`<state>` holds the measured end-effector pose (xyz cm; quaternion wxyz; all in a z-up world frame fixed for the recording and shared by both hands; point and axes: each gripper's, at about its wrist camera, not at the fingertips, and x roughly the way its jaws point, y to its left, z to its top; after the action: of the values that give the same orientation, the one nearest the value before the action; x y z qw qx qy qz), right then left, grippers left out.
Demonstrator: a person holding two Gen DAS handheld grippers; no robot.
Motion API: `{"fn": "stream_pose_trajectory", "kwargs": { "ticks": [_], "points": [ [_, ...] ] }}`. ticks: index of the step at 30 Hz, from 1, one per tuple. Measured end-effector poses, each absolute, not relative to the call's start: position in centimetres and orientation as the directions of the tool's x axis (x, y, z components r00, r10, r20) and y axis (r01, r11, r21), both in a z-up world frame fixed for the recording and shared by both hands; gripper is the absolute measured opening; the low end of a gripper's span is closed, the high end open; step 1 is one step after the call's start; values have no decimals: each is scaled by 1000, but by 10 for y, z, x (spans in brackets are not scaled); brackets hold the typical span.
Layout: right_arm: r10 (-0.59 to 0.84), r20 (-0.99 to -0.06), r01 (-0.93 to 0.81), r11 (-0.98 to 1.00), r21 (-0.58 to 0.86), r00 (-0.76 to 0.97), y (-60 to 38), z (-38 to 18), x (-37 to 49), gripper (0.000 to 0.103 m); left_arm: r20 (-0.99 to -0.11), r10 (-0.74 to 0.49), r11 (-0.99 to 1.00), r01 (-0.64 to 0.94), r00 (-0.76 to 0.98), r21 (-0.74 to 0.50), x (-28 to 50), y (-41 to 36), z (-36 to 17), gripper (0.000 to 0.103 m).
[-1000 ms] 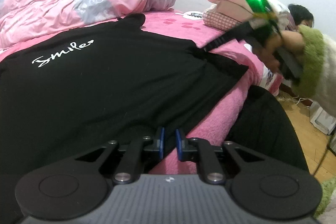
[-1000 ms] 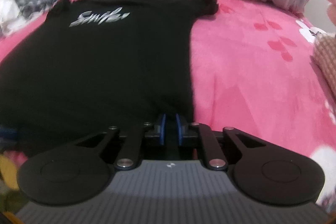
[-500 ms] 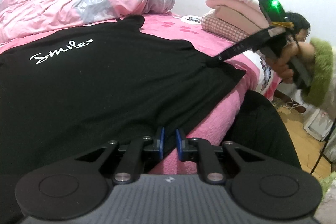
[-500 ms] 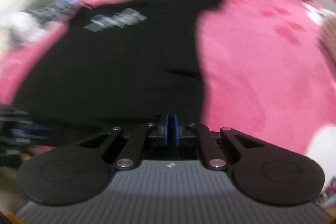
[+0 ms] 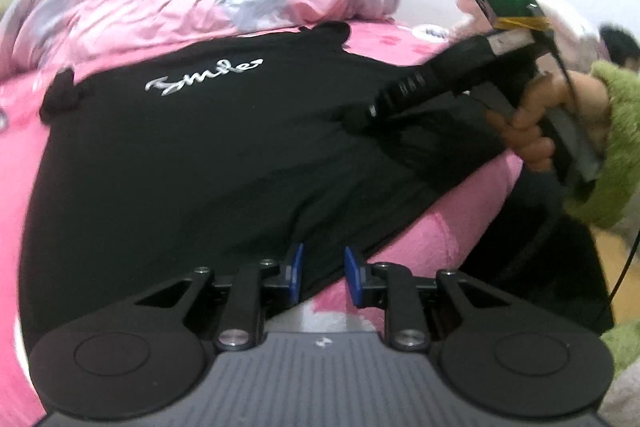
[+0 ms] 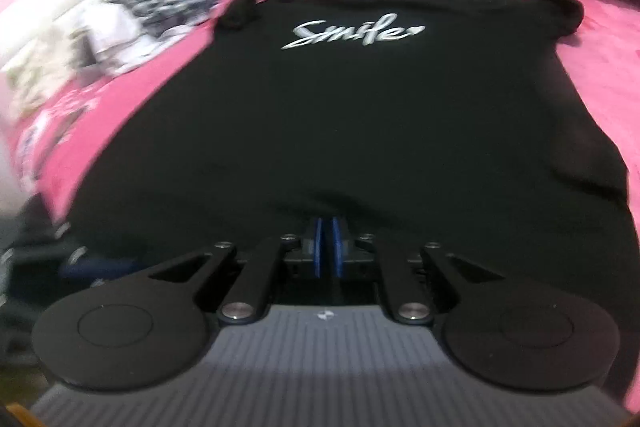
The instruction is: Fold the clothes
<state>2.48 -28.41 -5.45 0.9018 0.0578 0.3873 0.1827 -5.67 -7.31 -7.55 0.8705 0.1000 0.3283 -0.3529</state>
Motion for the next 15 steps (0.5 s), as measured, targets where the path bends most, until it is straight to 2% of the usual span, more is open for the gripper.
{"fn": "stream_pose_trajectory", "kwargs": {
  "ticks": [2, 3, 5, 8, 10, 13, 15],
  "points": [
    [332, -662, -206, 943, 263, 672, -286, -46, 28, 1, -641, -555, 736, 672, 531, -80, -56, -68, -76, 24],
    [319, -656, -209, 947, 243, 684, -283, -38, 25, 7, -639, -557, 736, 672, 531, -83, -56, -67, -77, 24],
    [307, -646, -223, 952, 211, 699, -278, -23, 17, 8, -634, -562, 735, 672, 532, -88, -57, -63, -78, 24],
    [450, -673, -371, 888, 270, 587, -256, -21, 7, 8, -630, -566, 737, 668, 532, -99, -59, -61, -77, 24],
    [486, -696, -426, 861, 278, 528, -236, -31, 15, 8, -629, -567, 740, 665, 532, -104, -60, -60, -79, 24],
    [435, -697, -349, 896, 273, 570, -220, -55, 50, 4, -622, -574, 742, 660, 533, -119, -61, -57, -82, 24],
    [394, -666, -244, 918, 312, 633, -228, -48, 62, 6, -616, -582, 742, 657, 531, -134, -63, -53, -82, 24]
  ]
}}
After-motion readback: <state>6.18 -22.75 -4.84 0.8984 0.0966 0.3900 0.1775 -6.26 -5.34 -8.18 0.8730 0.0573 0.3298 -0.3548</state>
